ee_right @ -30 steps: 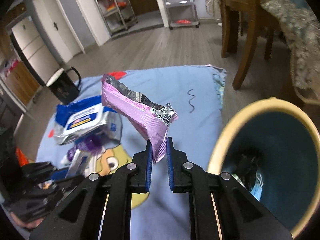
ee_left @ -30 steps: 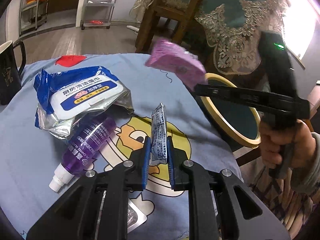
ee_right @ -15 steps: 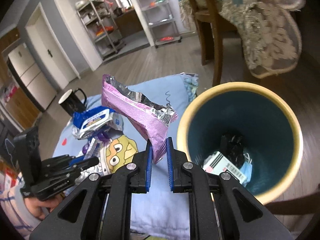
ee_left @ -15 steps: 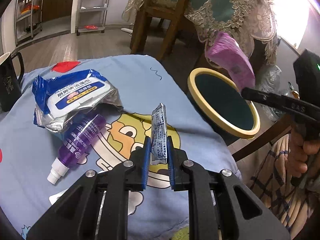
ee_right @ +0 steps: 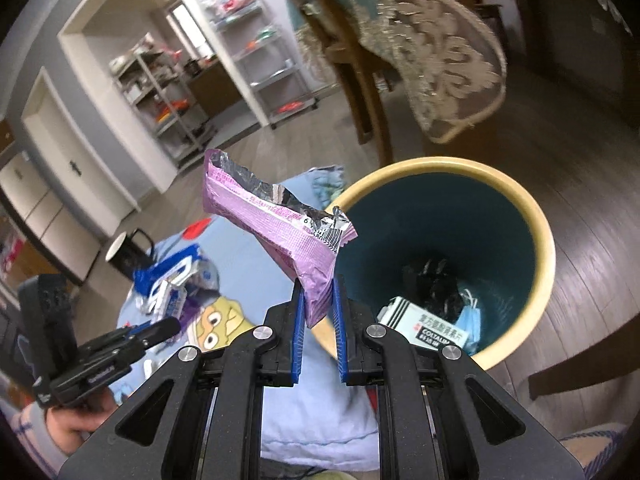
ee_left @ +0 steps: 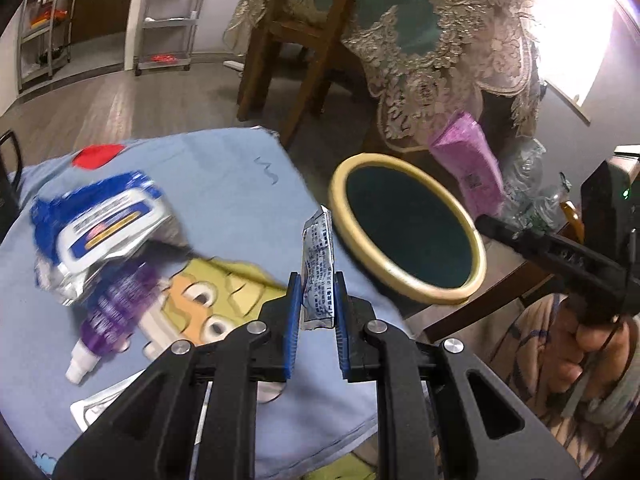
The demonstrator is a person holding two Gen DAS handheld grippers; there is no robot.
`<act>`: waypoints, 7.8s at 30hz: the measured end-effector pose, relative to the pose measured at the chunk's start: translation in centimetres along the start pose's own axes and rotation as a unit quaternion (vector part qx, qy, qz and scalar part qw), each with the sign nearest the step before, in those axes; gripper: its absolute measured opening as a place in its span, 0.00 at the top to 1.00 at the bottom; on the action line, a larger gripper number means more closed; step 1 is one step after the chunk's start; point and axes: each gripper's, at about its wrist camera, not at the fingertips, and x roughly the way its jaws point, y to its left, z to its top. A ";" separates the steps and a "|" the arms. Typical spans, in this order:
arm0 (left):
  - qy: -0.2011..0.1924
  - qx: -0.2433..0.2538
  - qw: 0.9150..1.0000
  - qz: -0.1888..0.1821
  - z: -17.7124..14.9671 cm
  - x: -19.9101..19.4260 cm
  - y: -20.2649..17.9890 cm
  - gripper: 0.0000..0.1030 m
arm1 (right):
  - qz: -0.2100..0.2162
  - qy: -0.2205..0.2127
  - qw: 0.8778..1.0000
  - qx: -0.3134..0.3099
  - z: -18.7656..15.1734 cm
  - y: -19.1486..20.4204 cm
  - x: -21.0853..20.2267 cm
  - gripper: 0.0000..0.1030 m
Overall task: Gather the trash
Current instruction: 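Carry the sachet and pink wrapper over the bin and open both grippers, then grasp the flat silver foil packet with the left gripper, then lift the foil packet with the left gripper while the right grasps the blue wipes pack, then carry the foil packet and wipes pack over the bin and open both grippers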
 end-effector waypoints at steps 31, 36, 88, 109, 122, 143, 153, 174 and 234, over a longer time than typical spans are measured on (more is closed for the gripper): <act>0.058 0.028 0.997 -0.031 3.9 10.7 -7.9 0.50 | -0.026 -0.022 0.990 0.133 0.2 -6.5 -0.5 0.86; 0.044 0.020 0.998 -0.030 3.8 8.8 -6.7 0.41 | -0.034 -0.011 0.991 0.125 0.1 -6.3 0.4 0.85; 0.120 -0.090 0.974 0.167 -7.7 -2.1 8.4 0.18 | -0.055 0.013 0.997 0.052 -0.3 -3.3 1.8 0.32; 0.276 0.113 0.939 0.170 -6.9 2.1 6.9 0.13 | -0.062 0.021 0.996 0.057 -0.7 -3.2 2.2 0.32; 0.265 0.086 0.954 0.111 -6.2 1.6 6.6 0.18 | -0.065 0.018 0.997 0.034 -0.6 -2.4 2.1 0.32; 0.176 0.014 0.981 0.084 -3.6 -3.9 10.2 0.88 | -0.064 0.038 0.997 -0.011 -1.1 0.5 2.9 0.32; 0.063 -0.105 0.992 0.034 -2.7 -9.4 12.6 0.88 | 0.032 0.089 0.995 -0.015 -1.6 6.9 6.4 0.32; -0.137 -0.242 0.959 0.051 -4.3 -14.9 18.4 0.88 | 0.154 0.215 0.955 0.134 -2.3 15.7 20.2 0.47; -0.113 -0.141 0.984 0.011 -1.4 -11.6 10.1 0.88 | 0.123 0.011 0.967 0.223 0.7 -5.2 0.6 0.89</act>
